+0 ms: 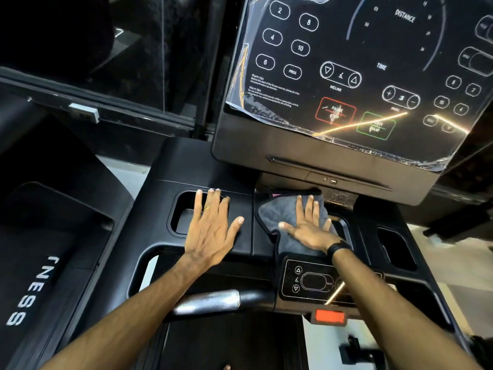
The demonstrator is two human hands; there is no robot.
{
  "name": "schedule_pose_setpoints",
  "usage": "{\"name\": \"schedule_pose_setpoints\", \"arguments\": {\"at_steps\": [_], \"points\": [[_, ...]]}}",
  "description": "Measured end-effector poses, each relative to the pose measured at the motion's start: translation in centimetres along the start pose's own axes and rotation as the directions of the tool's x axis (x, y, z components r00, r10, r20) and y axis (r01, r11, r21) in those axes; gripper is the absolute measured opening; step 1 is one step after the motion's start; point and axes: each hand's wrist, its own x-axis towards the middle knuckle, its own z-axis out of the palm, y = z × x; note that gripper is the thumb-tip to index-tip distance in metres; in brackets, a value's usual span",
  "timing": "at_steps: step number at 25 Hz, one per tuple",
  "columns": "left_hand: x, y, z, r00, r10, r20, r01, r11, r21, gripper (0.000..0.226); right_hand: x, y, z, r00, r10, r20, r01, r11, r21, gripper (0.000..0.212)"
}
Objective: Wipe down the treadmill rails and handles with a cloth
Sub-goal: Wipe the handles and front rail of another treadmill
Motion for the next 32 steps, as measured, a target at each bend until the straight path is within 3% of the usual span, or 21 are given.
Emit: {"name": "schedule_pose_setpoints", "arguments": {"at_steps": [4,10,14,20,23,25,28,32], "points": [[0.1,0.2,0.1,0.999,0.022,-0.049,-0.025,0.998,-0.053,0.078,-0.6,1.4,0.8,0.988,0.007,0.156,0.011,0.994,-0.112,0.096],[2.7,3.9,0.5,0.997,0.033,-0.076,-0.044,0.988,-0.148,0.072,0.4,1.3,-0.8,1.0,0.001,-0.02,-0.001,1.0,-0.011,0.107],[2.6,4.7,1.7,0.995,0.096,-0.028,-0.097,0.993,-0.066,0.078,-0.9,3.3,0.4,0.994,-0.057,0.094,0.062,0.997,-0.053,0.095],[2.9,5.1,2.0,0.993,0.114,-0.04,-0.115,0.993,-0.013,0.074,1.1,2.4,-0.4,0.999,-0.01,0.039,0.017,0.985,-0.17,0.127],[2.7,4.8,2.2,0.991,0.114,-0.073,-0.115,0.993,-0.014,0.074,1.4,2.5,0.9,0.999,-0.033,-0.009,0.03,0.982,-0.186,0.132],[2.6,4.8,2.1,0.99,0.125,-0.068,-0.126,0.992,-0.005,0.074,1.4,3.7,0.8,0.994,-0.105,-0.012,0.099,0.964,-0.248,0.127],[2.3,5.0,2.0,0.988,0.148,-0.044,-0.146,0.988,0.043,0.078,1.8,7.0,0.1,0.966,-0.257,0.001,0.25,0.941,-0.226,0.103],[2.3,5.0,2.0,0.99,0.144,0.006,-0.144,0.985,0.098,0.078,2.8,11.2,-0.2,0.93,-0.366,-0.026,0.354,0.914,-0.2,0.097]]}}
